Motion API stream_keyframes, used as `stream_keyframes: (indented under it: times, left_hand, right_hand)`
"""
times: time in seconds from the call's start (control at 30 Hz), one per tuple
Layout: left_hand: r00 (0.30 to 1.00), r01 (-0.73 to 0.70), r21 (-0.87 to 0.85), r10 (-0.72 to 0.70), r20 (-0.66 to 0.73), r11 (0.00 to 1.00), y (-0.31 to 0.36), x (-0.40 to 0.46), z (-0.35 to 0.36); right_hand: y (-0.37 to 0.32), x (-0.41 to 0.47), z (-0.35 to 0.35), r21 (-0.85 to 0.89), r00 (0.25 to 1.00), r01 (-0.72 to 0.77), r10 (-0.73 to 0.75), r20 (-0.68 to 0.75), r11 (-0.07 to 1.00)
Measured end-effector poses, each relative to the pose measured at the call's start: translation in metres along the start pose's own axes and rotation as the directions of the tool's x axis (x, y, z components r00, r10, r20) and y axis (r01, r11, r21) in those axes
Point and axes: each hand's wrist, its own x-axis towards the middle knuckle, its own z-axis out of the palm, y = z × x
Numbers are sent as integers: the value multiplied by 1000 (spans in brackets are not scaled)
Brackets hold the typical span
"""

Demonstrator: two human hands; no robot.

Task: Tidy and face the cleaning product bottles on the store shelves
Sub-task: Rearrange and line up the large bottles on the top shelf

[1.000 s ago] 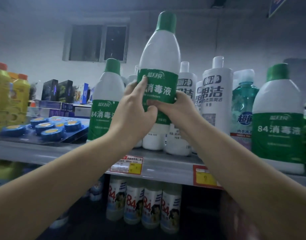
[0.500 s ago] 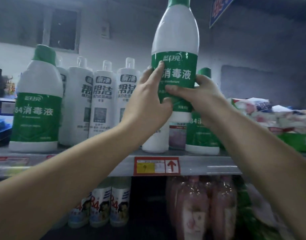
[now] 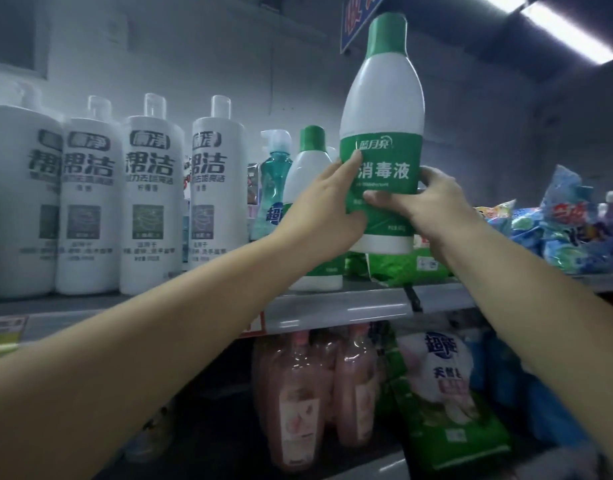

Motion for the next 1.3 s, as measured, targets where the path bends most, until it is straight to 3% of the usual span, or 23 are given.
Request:
stream_keyframes:
  times: [0.23,0.5,0.8,1.03,1.3]
  left_hand:
    - [993,23,96,-34,115,995,-5,11,35]
    - [974,118,126,-140,181,985,-21,23,53]
    - [946,95,196,-150,286,976,-22,27,69]
    - [926,166,206,-224,305,964,-23,39,82]
    - [937,83,292,-174,302,953,-34,44,84]
  right_hand:
    - [36,8,-10,-72,993,-116,115,-14,991]
    - [59,25,8,-125,987,-162,159,-34,979]
    - [69,31,27,-302,983,-181,174,-51,936]
    - [82,29,39,-254,968,-250,249,-37,934]
    - [86,33,34,-334,967,-233,254,23,914]
